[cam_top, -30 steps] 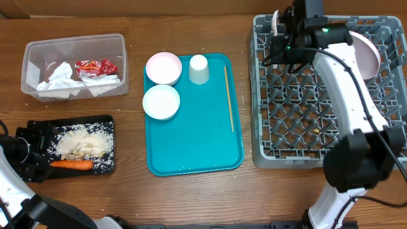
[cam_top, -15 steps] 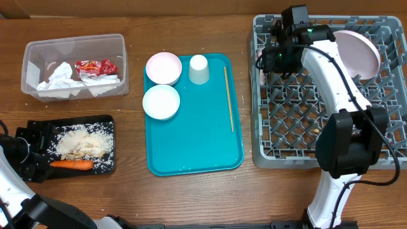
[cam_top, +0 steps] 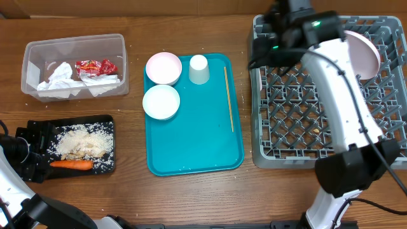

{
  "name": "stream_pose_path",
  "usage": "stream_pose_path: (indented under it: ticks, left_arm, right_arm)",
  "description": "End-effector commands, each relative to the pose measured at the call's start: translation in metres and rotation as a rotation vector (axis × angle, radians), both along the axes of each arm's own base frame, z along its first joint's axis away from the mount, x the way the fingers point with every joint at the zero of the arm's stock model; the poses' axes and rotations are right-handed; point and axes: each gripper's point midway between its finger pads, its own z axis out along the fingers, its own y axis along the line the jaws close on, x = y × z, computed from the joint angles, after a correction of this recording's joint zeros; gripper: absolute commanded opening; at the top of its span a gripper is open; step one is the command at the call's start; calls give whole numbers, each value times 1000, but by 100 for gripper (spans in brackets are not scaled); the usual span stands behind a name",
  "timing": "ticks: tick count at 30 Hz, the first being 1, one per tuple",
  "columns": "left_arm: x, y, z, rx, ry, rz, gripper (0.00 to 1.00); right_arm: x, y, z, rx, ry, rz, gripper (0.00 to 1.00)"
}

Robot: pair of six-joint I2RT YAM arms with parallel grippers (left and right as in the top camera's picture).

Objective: Sort waste into correct bins and load items into the dishwasher rack
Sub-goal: 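Move the right gripper to the wooden chopsticks and grasp them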

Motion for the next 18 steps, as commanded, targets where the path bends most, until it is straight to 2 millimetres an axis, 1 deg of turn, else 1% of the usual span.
stream_pose_path:
  ticks: [1,4,6,8,11,14,18]
  left_arm:
    - [0,0,-2,-10,3,15,100]
    - [0,0,-2,-10,3,16,100]
    - [0,0,-2,-10,3,16,100]
    - [0,0,-2,-10,3,16,100]
    - [0,0,-2,-10,3,16,100]
    - [0,0,-2,-10,3,16,100]
    - [0,0,-2,-10,3,16,100]
  right_arm:
    - [-10,37,-14,-23,6,7,63]
    - [-9,51,-44,-81,1,-45,62]
    - [-12,64,-68,-90,18,-27,62]
    - [-14,68,-89,-106,41,-51,62]
    - [-14,66,-120,-127,80,-93,61]
    - [-13,68,-141,-135,107,-89,62]
    - [-17,73,-159,-129,140,-72,61]
